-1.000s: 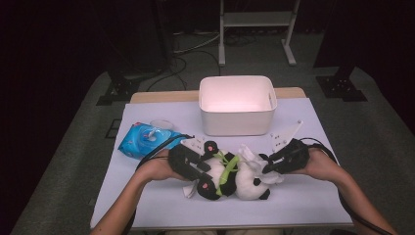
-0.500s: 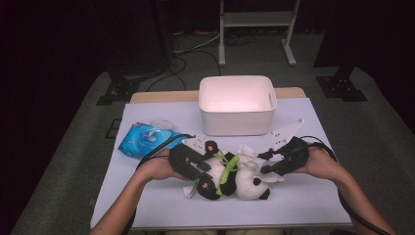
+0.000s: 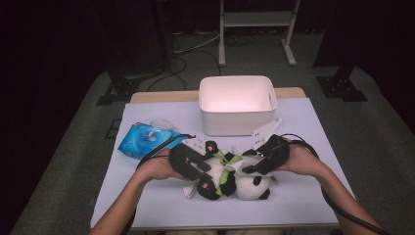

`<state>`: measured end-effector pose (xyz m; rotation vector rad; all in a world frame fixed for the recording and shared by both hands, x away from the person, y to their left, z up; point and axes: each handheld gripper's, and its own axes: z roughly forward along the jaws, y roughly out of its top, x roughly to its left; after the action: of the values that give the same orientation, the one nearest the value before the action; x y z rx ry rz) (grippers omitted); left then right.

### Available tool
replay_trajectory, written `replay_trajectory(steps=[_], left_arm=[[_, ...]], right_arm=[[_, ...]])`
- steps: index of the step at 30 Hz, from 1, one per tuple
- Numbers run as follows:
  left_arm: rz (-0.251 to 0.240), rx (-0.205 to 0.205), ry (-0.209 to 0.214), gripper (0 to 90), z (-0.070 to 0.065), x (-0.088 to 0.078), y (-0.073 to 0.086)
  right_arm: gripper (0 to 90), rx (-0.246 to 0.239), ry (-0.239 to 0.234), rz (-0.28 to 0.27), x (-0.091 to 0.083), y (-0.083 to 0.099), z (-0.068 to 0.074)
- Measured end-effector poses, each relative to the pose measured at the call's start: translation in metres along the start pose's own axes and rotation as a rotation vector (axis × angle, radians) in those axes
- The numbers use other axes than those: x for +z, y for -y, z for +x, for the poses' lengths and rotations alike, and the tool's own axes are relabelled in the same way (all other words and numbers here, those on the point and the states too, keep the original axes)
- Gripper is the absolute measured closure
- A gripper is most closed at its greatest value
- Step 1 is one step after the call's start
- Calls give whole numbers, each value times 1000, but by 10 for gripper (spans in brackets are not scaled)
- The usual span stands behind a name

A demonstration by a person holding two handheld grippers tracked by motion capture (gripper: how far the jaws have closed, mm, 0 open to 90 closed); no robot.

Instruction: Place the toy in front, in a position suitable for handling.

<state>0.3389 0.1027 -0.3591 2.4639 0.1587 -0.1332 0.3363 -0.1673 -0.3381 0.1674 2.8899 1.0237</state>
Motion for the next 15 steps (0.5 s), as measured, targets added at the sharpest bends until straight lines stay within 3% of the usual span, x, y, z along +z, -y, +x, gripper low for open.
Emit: replay_trajectory(steps=[3,5,7,15], left_arm=[[5,4,-2,617,1,0,-1],[7,5,1,617,1,0,-1],[7,5,0,617,1,0,-1],[-3,1,-4,617,0,0,0]], right_arm=[[556,-2,5,2,6,-4,0],[696,-15,-1,-7,10,-6,1],[740,-25,-4,-8,11,-7,3],[774,-8,-6,-41,-2,2,4]])
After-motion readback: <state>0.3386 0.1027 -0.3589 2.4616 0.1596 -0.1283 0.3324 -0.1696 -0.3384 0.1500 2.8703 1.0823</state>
